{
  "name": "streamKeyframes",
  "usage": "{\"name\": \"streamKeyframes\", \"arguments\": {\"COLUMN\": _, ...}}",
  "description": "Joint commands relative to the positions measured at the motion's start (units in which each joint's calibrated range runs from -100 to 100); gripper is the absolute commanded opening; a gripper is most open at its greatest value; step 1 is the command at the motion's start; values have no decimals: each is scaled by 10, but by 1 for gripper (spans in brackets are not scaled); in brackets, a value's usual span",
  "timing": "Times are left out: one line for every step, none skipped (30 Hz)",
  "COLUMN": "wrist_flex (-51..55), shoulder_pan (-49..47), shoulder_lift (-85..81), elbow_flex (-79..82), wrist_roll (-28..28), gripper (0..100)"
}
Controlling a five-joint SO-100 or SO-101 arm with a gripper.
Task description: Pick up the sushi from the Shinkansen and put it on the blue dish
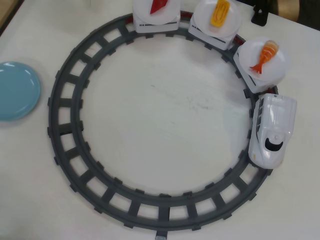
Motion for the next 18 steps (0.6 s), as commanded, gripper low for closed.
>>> {"name": "streamKeyframes", "arguments": {"wrist_flex": 14, "shoulder_pan": 28, "shoulder_lift": -3, "elbow_flex": 10, "wrist_roll": -5, "gripper": 3}}
{"name": "streamKeyframes", "arguments": {"wrist_flex": 14, "shoulder_pan": 28, "shoulder_lift": -3, "elbow_flex": 10, "wrist_roll": -5, "gripper": 3}}
{"name": "streamKeyframes", "arguments": {"wrist_flex": 14, "shoulder_pan": 28, "shoulder_lift": -3, "elbow_flex": 10, "wrist_roll": -5, "gripper": 3}}
{"name": "streamKeyframes", "arguments": {"wrist_flex": 14, "shoulder_pan": 28, "shoulder_lift": -3, "elbow_flex": 9, "wrist_roll": -5, "gripper": 3}}
{"name": "streamKeyframes", "arguments": {"wrist_flex": 14, "shoulder_pan": 28, "shoulder_lift": -3, "elbow_flex": 9, "wrist_roll": -5, "gripper": 3}}
{"name": "streamKeyframes", "arguments": {"wrist_flex": 14, "shoulder_pan": 28, "shoulder_lift": -3, "elbow_flex": 9, "wrist_roll": -5, "gripper": 3}}
{"name": "streamKeyframes", "arguments": {"wrist_flex": 14, "shoulder_pan": 28, "shoulder_lift": -3, "elbow_flex": 9, "wrist_roll": -5, "gripper": 3}}
{"name": "streamKeyframes", "arguments": {"wrist_flex": 14, "shoulder_pan": 28, "shoulder_lift": -3, "elbow_flex": 9, "wrist_roll": -5, "gripper": 3}}
{"name": "streamKeyframes", "arguments": {"wrist_flex": 14, "shoulder_pan": 28, "shoulder_lift": -3, "elbow_flex": 9, "wrist_roll": -5, "gripper": 3}}
{"name": "streamKeyframes", "arguments": {"wrist_flex": 14, "shoulder_pan": 28, "shoulder_lift": -3, "elbow_flex": 9, "wrist_roll": -5, "gripper": 3}}
{"name": "streamKeyframes", "arguments": {"wrist_flex": 14, "shoulder_pan": 28, "shoulder_lift": -3, "elbow_flex": 9, "wrist_roll": -5, "gripper": 3}}
{"name": "streamKeyframes", "arguments": {"wrist_flex": 14, "shoulder_pan": 28, "shoulder_lift": -3, "elbow_flex": 8, "wrist_roll": -5, "gripper": 3}}
{"name": "streamKeyframes", "arguments": {"wrist_flex": 14, "shoulder_pan": 28, "shoulder_lift": -3, "elbow_flex": 8, "wrist_roll": -5, "gripper": 3}}
{"name": "streamKeyframes", "arguments": {"wrist_flex": 14, "shoulder_pan": 28, "shoulder_lift": -3, "elbow_flex": 8, "wrist_roll": -5, "gripper": 3}}
{"name": "streamKeyframes", "arguments": {"wrist_flex": 14, "shoulder_pan": 28, "shoulder_lift": -3, "elbow_flex": 7, "wrist_roll": -5, "gripper": 3}}
{"name": "streamKeyframes", "arguments": {"wrist_flex": 14, "shoulder_pan": 28, "shoulder_lift": -3, "elbow_flex": 7, "wrist_roll": -5, "gripper": 3}}
{"name": "streamKeyframes", "arguments": {"wrist_flex": 14, "shoulder_pan": 28, "shoulder_lift": -3, "elbow_flex": 7, "wrist_roll": -5, "gripper": 3}}
{"name": "streamKeyframes", "arguments": {"wrist_flex": 14, "shoulder_pan": 28, "shoulder_lift": -3, "elbow_flex": 7, "wrist_roll": -5, "gripper": 3}}
